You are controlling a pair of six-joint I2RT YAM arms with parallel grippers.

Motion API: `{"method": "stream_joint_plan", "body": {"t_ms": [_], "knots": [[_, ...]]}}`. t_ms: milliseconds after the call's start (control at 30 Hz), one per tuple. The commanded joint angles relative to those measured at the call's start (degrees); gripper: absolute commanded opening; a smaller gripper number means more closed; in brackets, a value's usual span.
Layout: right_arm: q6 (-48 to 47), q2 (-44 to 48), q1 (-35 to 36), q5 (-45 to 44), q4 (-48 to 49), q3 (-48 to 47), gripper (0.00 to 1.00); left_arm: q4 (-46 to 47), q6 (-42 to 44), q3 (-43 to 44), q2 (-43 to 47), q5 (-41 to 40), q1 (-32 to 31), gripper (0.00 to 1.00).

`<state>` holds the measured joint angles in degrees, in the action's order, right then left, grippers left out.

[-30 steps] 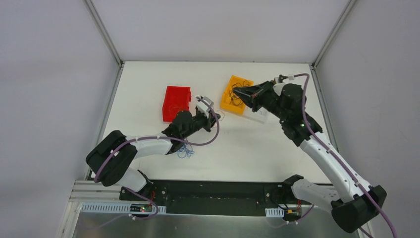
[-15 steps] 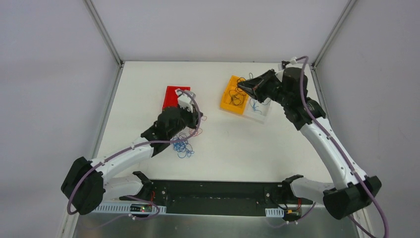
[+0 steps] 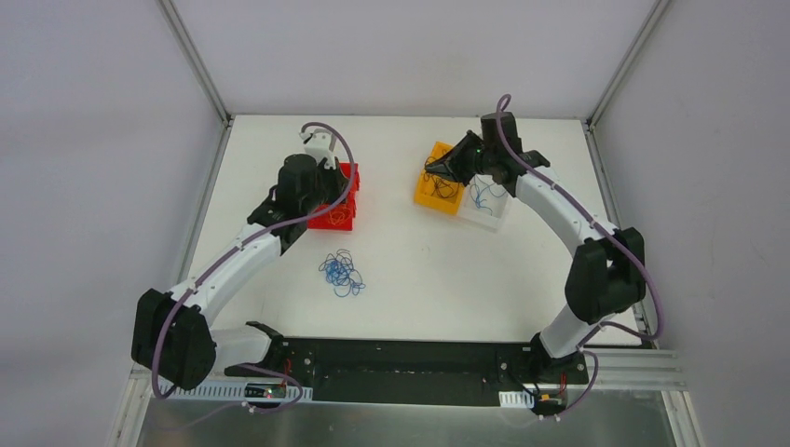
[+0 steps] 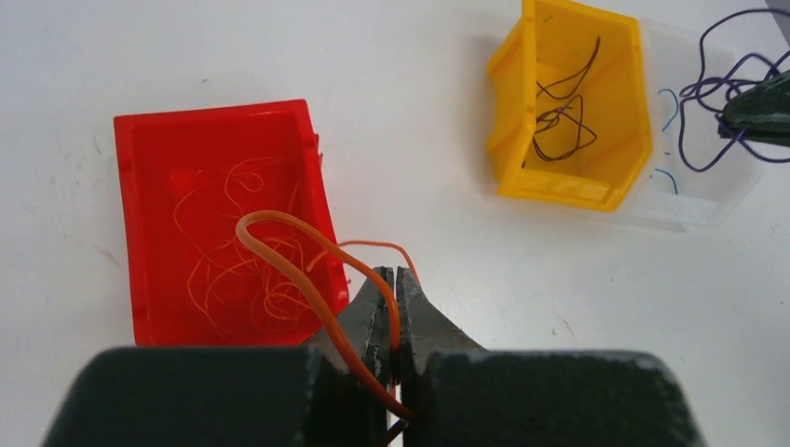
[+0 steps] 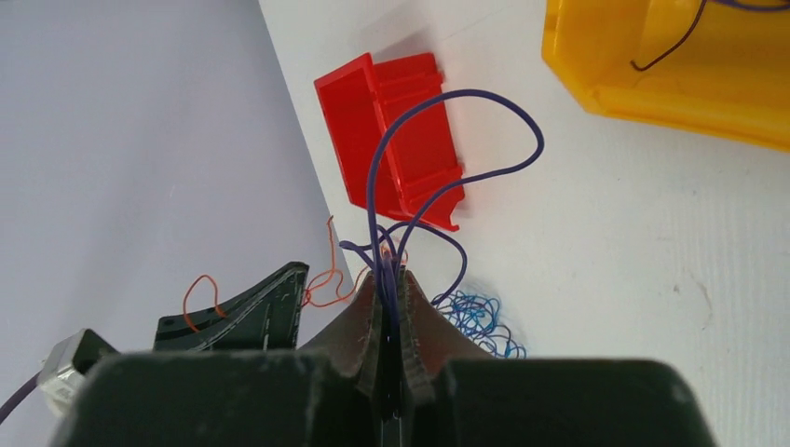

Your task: Untangle the cables

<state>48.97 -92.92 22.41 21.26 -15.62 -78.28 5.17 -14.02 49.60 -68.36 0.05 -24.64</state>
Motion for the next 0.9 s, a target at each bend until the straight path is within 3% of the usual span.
{"method": "stream_joint_plan", "body": {"t_ms": [0, 233, 267, 333, 533, 667, 867], "knots": [[-2.0, -4.9, -1.8, 1.9, 1.2, -4.1, 0.0, -0.7, 0.6, 5.8, -4.7, 2.5, 2.4, 0.0], [-3.3, -13.0, -4.8, 1.7, 1.5, -7.2, 0.0, 0.3, 1.0, 9.9, -11.3, 3.2, 4.6, 0.0], [-3.5, -14.3, -5.2, 1.9, 1.5, -7.6, 0.07, 0.1, 1.2, 10.6, -12.2, 3.0, 4.6, 0.0], [-4.3, -16.3, -5.8, 1.5, 0.2, -9.1, 0.3, -0.4, 1.3, 11.5, -13.6, 2.5, 4.9, 0.0], [-6.2, -16.7, -6.3, -0.5, -2.4, -10.9, 0.62, 0.2, 2.7, 12.4, -16.0, 3.3, 5.9, 0.0], [-7.1, -13.6, -6.4, -0.2, -3.3, -10.5, 0.7, 0.3, 2.7, 12.7, -17.4, 3.2, 6.7, 0.0], [-8.3, -4.0, -6.4, -0.8, -3.5, -6.7, 0.73, 0.4, 2.5, 13.8, -22.5, 1.7, 7.4, 0.0]]}}
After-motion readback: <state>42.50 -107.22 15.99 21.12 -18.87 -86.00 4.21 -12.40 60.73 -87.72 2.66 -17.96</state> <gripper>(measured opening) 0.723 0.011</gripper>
